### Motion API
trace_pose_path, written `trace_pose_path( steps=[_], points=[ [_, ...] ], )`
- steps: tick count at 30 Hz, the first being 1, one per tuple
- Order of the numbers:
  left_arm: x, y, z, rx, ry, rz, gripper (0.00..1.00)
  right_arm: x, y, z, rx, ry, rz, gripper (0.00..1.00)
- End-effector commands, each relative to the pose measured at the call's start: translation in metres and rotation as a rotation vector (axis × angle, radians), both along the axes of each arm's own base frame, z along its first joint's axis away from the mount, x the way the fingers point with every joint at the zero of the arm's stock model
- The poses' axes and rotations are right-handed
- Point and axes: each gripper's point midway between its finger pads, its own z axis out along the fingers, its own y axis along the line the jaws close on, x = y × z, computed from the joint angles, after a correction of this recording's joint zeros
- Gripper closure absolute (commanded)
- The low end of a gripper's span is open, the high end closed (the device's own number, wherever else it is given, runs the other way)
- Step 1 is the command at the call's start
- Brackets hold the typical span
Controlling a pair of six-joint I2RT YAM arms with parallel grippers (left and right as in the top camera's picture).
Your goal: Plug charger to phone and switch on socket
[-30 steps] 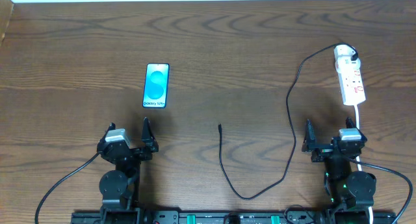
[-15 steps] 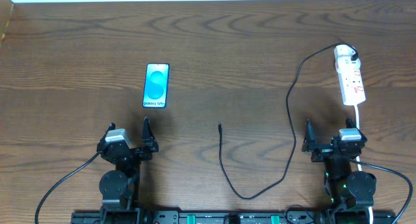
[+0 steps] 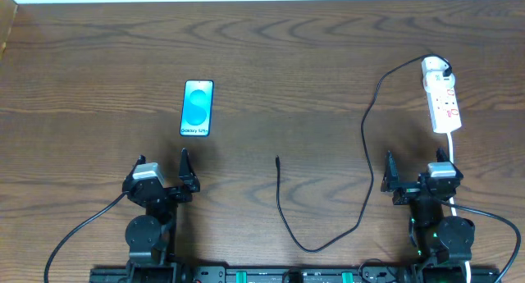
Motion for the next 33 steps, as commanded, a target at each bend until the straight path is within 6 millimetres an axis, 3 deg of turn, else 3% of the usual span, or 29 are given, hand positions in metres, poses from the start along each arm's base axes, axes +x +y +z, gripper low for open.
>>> trace_pose_path(
  steps=[1,27,33],
  points=[
    [-0.001,0.003,-0.017,0.019,0.053,0.015,0.08,0.000,0.001,0.000,0.007,0.000,0.004,0.01],
    [-0.001,0.000,-0.015,0.016,0.048,-0.002,0.08,0.000,0.001,0.000,0.007,0.000,0.004,0.01],
    [-0.003,-0.004,0.010,0.014,-0.004,-0.025,0.09,0.000,0.001,0.000,0.007,0.000,0.004,0.01]
  ],
)
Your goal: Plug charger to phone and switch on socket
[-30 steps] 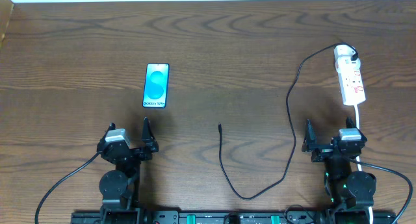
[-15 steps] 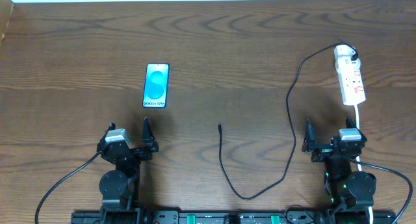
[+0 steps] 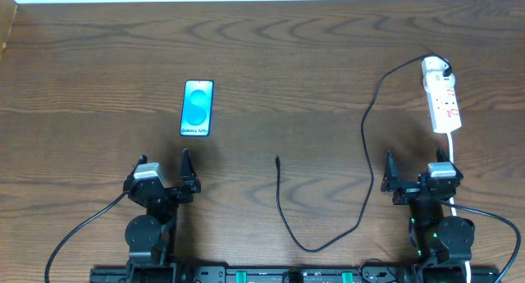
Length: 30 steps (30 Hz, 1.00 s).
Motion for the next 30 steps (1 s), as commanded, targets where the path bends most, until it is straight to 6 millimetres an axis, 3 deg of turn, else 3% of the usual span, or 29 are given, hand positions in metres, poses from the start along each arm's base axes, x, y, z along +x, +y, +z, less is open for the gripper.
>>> trace_pose_path(
  steps=[1,13,19,25,30],
  points=[
    [-0.003,0.000,0.015,0.016,-0.020,-0.004,0.09,0.000,0.001,0.000,0.007,0.000,0.004,0.01],
    [-0.009,0.000,0.104,0.060,-0.039,-0.009,0.09,0.000,0.001,0.000,0.007,0.000,0.004,0.01],
    [0.008,-0.003,0.155,0.054,-0.017,-0.024,0.09,0.000,0.001,0.000,0.007,0.000,0.004,0.01],
    [0.041,-0.003,0.196,0.055,0.097,-0.027,0.09,0.000,0.001,0.000,0.007,0.000,0.004,0.01],
    [0.072,-0.004,0.208,0.054,0.277,-0.032,0.09,0.000,0.001,0.000,0.007,0.000,0.004,0.01]
  ],
)
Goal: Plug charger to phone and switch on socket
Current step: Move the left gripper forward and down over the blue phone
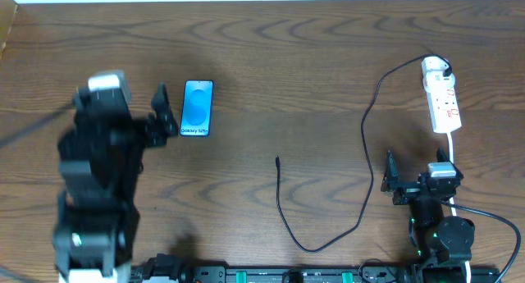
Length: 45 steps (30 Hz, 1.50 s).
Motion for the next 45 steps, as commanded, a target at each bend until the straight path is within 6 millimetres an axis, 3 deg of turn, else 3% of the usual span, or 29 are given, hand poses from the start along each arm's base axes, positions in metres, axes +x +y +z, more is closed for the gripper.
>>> trace_pose_path(
  steps=[1,6,16,22,29,31,32,33,34,35,36,45],
  points=[
    [0.023,-0.001,0.015,0.007,0.103,-0.013,0.09,0.000,0.001,0.000,0.007,-0.001,0.003,0.01],
    [0.048,-0.002,-0.013,0.009,0.369,-0.015,0.09,0.000,0.001,0.000,0.007,-0.001,0.003,0.01],
    [0.067,-0.002,-0.134,0.008,0.894,-0.013,0.08,0.000,0.001,0.000,0.007,-0.001,0.003,0.01],
    [0.079,-0.007,-0.191,-0.017,1.051,-0.030,0.08,0.000,0.001,0.000,0.007,-0.001,0.004,0.01],
    [0.093,-0.012,-0.236,-0.041,1.132,-0.044,0.09,0.000,0.001,0.000,0.007,-0.001,0.003,0.01],
    [0.093,-0.013,-0.246,-0.044,1.159,-0.045,0.72,0.000,0.001,0.000,0.007,-0.001,0.003,0.01],
    [0.092,-0.013,-0.249,-0.044,1.167,-0.044,0.81,0.000,0.001,0.000,0.007,-0.001,0.003,0.01],
    [0.092,-0.013,-0.251,-0.045,1.174,-0.044,0.81,0.000,0.001,0.000,0.007,-0.001,0.004,0.01],
    [0.093,-0.013,-0.254,-0.044,1.180,-0.044,0.53,0.000,0.001,0.000,0.007,-0.001,0.003,0.01],
    [0.093,-0.013,-0.256,-0.045,1.182,-0.044,0.14,0.000,0.001,0.000,0.007,-0.001,0.003,0.01],
    [0.093,-0.013,-0.257,-0.045,1.183,-0.044,0.02,0.000,0.001,0.000,0.007,-0.001,0.003,0.01],
    [0.098,-0.019,-0.257,-0.076,1.163,-0.070,0.02,0.000,0.001,0.000,0.007,-0.001,0.003,0.01]
  ],
)
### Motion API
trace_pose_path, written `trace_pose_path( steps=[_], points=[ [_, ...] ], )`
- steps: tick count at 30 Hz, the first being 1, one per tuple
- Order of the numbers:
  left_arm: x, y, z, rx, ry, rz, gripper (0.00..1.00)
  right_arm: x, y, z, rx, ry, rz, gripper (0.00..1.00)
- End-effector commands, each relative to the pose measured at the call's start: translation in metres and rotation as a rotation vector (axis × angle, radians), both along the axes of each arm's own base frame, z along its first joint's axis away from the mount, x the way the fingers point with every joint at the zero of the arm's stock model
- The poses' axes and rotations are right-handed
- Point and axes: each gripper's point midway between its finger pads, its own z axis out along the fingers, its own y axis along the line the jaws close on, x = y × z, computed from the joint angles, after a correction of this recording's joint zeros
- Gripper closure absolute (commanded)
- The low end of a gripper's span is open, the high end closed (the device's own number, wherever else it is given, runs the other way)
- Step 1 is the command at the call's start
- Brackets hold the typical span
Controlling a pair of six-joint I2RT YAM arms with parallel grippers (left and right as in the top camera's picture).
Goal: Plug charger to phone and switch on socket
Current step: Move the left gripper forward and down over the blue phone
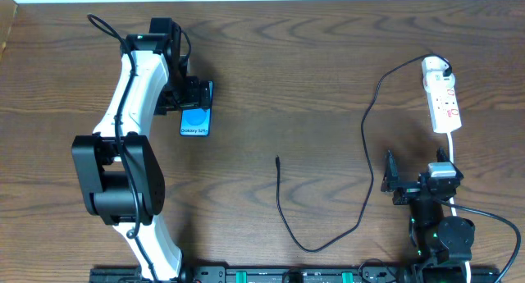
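The phone [196, 121], its blue screen lit, lies flat at the left of the table. My left gripper [197, 94] is stretched out over the phone's far end and hides it, open with a finger by each long edge. The black charger cable [283, 213] runs in a loop across the middle, its free plug tip [277, 159] lying loose right of the phone. At its other end it goes into the white socket strip [443, 102] at the far right. My right gripper [415, 166] rests open near the front edge, below the strip.
The white left arm [131, 94] reaches from the front edge up over the left of the table. A white lead [453, 148] runs from the strip down past the right arm's base. The table's back edge is just beyond the strip and phone.
My left arm has stretched further out and to the right; its gripper, then left of the phone, now sits over the phone's far end. Phone, cable, strip and right arm are unchanged.
Both grippers rested open at the front edge for the two earliest moments, the phone, cable and strip lying untouched. Then the left arm had risen and its gripper was beside the phone's left edge. Now that gripper is over the phone's far end.
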Motion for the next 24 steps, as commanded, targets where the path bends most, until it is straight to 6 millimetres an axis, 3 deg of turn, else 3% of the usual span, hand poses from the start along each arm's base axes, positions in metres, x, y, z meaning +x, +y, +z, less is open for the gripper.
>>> trace_pose_path(
  steps=[1,13,24],
  points=[
    [0.009,-0.007,0.005,-0.049,-0.030,-0.003,0.02,0.000,0.001,0.000,0.007,0.000,0.004,0.01],
    [0.026,-0.021,-0.003,-0.017,-0.086,-0.062,0.02,0.000,0.001,0.000,0.007,0.000,0.004,0.01],
    [0.034,-0.013,-0.024,0.070,-0.071,-0.069,0.02,0.000,0.001,0.000,0.007,0.000,0.004,0.01]
  ],
)
